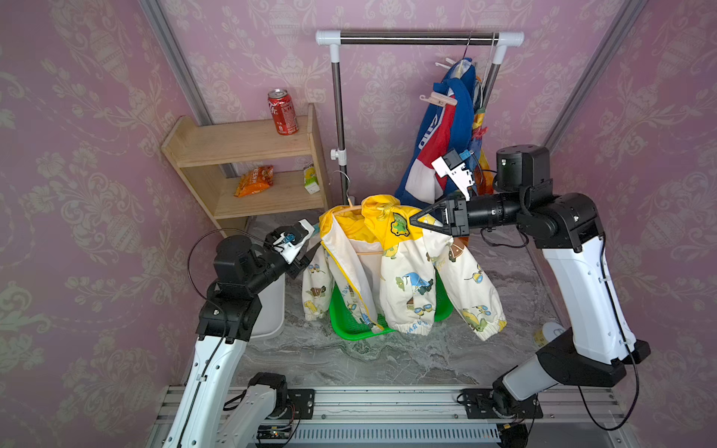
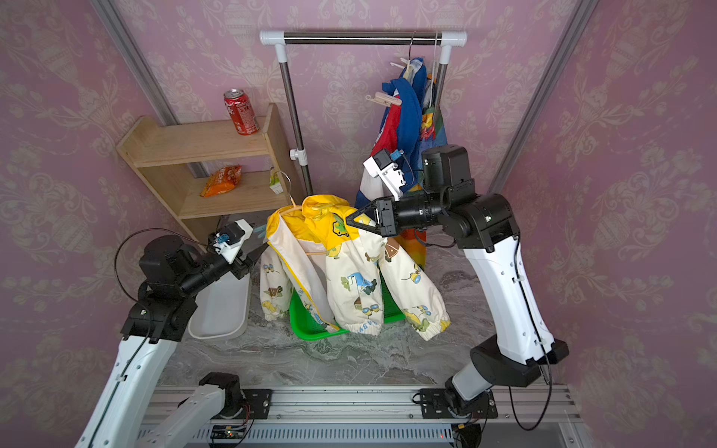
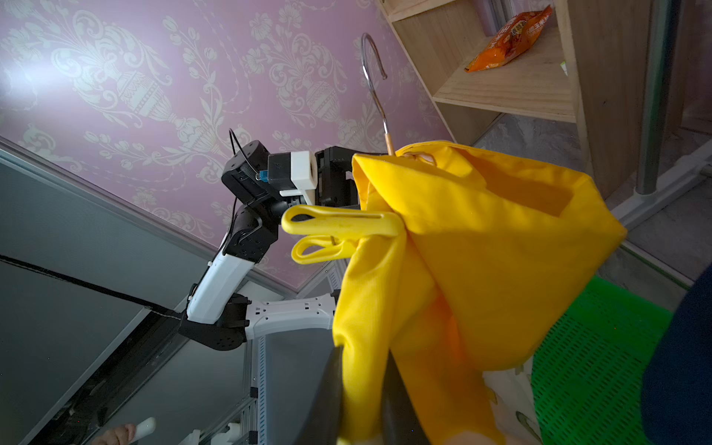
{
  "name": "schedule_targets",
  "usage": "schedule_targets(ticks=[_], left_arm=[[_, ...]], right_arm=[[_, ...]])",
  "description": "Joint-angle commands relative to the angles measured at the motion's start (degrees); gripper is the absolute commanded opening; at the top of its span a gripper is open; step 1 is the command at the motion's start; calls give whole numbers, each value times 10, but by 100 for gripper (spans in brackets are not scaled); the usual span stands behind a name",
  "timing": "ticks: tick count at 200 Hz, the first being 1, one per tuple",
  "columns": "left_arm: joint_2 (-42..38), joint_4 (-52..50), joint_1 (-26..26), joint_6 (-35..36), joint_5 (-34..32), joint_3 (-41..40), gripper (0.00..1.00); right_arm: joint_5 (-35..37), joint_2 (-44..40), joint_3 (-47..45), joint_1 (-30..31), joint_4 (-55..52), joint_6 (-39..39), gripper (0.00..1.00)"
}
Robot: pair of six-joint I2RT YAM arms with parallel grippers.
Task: Remove the clothespins securing jackets to the hanger
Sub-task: Remove the clothespin from the hanger.
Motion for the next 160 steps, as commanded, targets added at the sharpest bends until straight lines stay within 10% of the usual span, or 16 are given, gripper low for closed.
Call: schedule_targets(ticks=[1,111,160], left_arm=[[-4,-48,-14,31,-24,22,55],[6,-96,-37,61,-55,42,32],[7,-97,-37,67,-70,37,40]], right_arm=[[-31,-9,6,-2,31,-26,0],[-35,-24,3,-2,29,-37,0],[-38,-28,3,-2,31,-35,0]])
